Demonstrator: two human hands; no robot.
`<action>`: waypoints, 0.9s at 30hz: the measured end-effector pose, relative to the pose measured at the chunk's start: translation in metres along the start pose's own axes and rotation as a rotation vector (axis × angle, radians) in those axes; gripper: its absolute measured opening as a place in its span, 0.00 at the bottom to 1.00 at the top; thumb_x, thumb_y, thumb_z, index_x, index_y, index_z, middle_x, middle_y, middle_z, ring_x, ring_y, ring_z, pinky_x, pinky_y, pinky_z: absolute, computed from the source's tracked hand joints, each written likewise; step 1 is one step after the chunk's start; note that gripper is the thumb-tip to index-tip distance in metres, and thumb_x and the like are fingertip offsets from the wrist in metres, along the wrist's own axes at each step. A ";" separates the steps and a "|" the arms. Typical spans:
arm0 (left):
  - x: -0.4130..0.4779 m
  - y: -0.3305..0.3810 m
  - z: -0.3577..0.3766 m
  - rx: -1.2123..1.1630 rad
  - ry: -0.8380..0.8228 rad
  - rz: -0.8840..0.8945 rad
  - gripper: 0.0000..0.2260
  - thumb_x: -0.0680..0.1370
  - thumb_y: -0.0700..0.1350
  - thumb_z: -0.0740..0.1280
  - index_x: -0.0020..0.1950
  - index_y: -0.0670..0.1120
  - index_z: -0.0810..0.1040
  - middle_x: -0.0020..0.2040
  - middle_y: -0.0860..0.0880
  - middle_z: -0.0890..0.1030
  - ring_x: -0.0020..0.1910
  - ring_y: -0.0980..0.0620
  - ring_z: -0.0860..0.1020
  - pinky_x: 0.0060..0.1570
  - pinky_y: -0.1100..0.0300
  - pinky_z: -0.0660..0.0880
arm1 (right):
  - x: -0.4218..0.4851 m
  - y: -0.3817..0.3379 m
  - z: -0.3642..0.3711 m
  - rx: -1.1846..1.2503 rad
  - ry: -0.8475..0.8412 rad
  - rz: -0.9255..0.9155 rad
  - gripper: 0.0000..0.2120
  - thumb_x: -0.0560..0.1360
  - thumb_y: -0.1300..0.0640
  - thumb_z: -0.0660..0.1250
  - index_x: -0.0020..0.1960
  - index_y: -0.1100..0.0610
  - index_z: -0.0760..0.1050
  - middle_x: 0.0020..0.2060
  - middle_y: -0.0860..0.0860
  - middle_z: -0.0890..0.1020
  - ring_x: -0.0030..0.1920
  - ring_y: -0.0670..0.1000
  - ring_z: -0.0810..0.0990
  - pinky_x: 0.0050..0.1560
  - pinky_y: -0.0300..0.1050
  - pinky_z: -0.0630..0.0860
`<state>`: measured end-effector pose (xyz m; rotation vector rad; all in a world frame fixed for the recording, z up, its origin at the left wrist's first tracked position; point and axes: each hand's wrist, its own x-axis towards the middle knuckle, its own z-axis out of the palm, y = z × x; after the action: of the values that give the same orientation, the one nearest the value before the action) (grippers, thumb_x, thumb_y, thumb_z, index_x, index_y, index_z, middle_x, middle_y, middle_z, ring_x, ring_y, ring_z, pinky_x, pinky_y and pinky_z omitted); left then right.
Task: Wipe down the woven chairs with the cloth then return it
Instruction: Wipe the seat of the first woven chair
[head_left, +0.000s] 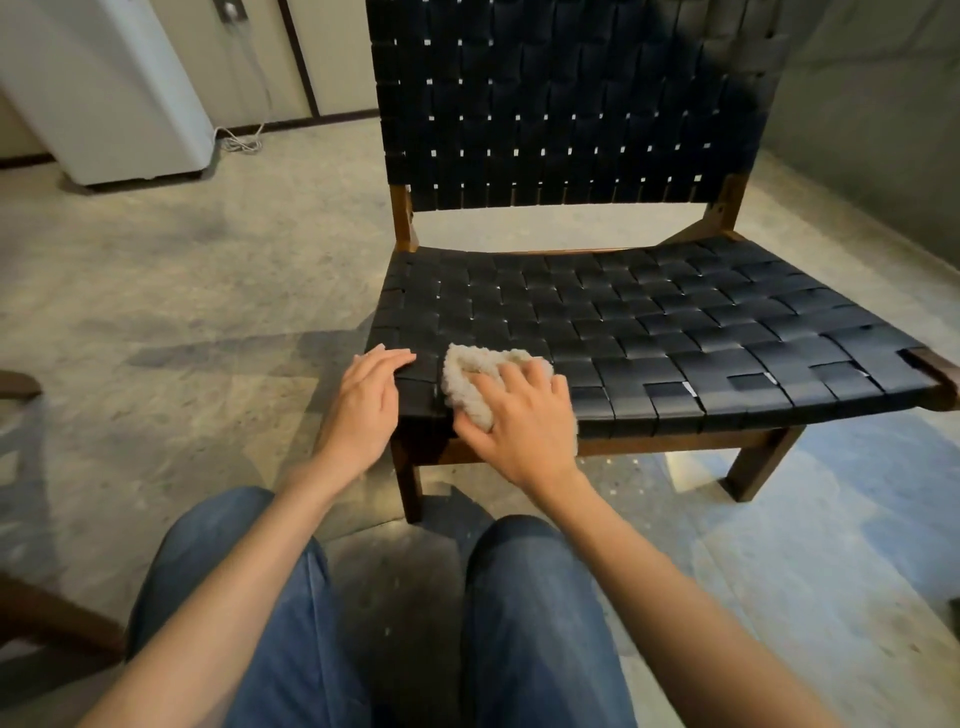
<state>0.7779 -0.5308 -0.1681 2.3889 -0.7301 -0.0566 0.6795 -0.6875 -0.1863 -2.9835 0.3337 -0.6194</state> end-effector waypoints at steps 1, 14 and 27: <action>0.000 0.000 0.001 0.034 0.014 0.004 0.18 0.82 0.36 0.52 0.69 0.44 0.71 0.71 0.48 0.69 0.74 0.51 0.60 0.75 0.58 0.51 | -0.005 0.019 -0.002 -0.037 0.025 0.004 0.21 0.73 0.39 0.58 0.54 0.51 0.78 0.47 0.51 0.80 0.50 0.57 0.75 0.44 0.49 0.69; 0.010 -0.003 -0.003 -0.038 -0.094 -0.027 0.18 0.83 0.36 0.51 0.72 0.43 0.67 0.73 0.47 0.65 0.75 0.52 0.57 0.72 0.59 0.51 | 0.002 -0.028 0.011 0.082 0.107 0.093 0.17 0.73 0.41 0.57 0.51 0.51 0.77 0.45 0.52 0.78 0.47 0.56 0.73 0.45 0.50 0.64; -0.020 -0.024 0.008 -0.465 0.139 -0.112 0.17 0.84 0.45 0.52 0.73 0.52 0.64 0.74 0.56 0.63 0.69 0.67 0.59 0.61 0.82 0.55 | -0.041 -0.011 0.036 -0.082 0.191 -0.361 0.25 0.79 0.40 0.53 0.73 0.44 0.57 0.69 0.52 0.63 0.62 0.57 0.64 0.54 0.53 0.63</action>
<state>0.7708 -0.5100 -0.1913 1.9635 -0.4566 -0.0947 0.6597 -0.6669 -0.2336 -3.0922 -0.1817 -0.9482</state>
